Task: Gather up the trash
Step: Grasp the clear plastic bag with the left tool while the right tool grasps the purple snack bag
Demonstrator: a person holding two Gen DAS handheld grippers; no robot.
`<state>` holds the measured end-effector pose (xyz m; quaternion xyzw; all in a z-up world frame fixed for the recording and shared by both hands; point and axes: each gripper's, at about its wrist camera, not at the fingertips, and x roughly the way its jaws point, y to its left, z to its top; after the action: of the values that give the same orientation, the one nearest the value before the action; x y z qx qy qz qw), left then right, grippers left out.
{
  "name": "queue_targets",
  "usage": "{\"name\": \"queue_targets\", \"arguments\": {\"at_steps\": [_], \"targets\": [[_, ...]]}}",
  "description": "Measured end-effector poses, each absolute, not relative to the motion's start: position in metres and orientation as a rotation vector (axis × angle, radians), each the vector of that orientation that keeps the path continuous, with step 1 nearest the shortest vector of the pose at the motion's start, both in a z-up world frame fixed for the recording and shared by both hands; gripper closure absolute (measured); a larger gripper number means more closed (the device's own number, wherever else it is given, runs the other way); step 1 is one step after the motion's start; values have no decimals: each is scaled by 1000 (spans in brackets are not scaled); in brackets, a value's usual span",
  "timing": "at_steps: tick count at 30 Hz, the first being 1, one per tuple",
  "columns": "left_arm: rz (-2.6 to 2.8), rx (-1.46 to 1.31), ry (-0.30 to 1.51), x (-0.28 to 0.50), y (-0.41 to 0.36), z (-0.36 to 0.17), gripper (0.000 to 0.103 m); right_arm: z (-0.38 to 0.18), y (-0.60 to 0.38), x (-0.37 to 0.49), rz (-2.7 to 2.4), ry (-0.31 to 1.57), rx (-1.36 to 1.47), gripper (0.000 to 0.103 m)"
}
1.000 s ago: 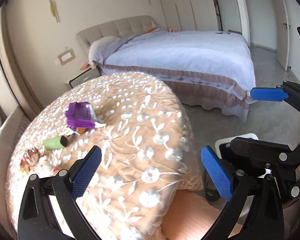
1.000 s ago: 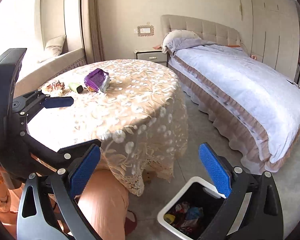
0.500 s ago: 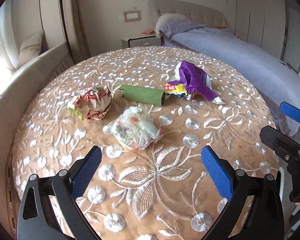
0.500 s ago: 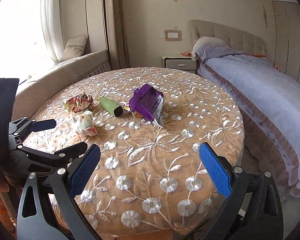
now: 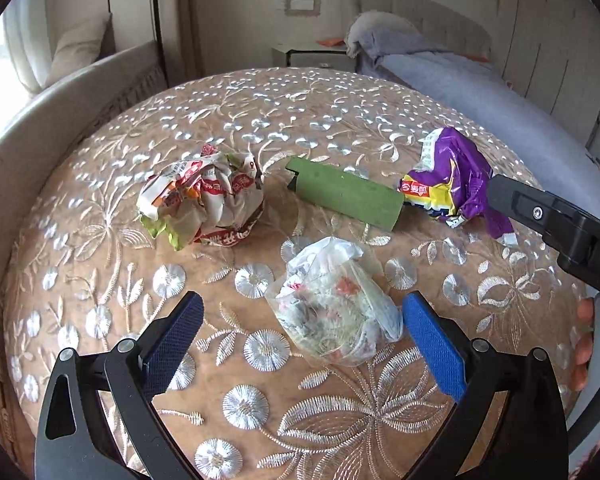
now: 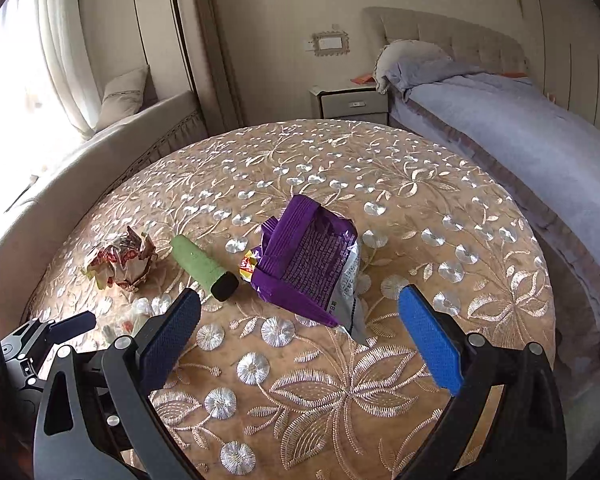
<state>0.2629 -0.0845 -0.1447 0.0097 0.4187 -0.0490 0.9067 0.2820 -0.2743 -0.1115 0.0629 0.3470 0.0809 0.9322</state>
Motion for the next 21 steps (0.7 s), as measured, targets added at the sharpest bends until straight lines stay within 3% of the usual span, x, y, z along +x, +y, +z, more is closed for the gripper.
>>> {"name": "queue_targets", "arguments": {"at_steps": [5, 6, 7, 12, 20, 21], "targets": [[-134, -22, 895, 270, -79, -152, 7, -125, -273, 330, 118, 830, 160, 5], [-146, -35, 898, 270, -79, -153, 12, -128, -272, 334, 113, 844, 154, 5], [-169, -54, 901, 271, -78, -154, 25, -132, -270, 339, 113, 863, 154, 5], [-227, -63, 901, 270, -84, -154, 44, -145, -267, 348, 105, 886, 153, 3], [-213, -53, 890, 263, -87, -152, 49, -148, -260, 352, 102, 906, 57, 4], [-212, -50, 885, 259, -87, -150, 49, -144, -262, 348, 105, 881, 70, 17]]}}
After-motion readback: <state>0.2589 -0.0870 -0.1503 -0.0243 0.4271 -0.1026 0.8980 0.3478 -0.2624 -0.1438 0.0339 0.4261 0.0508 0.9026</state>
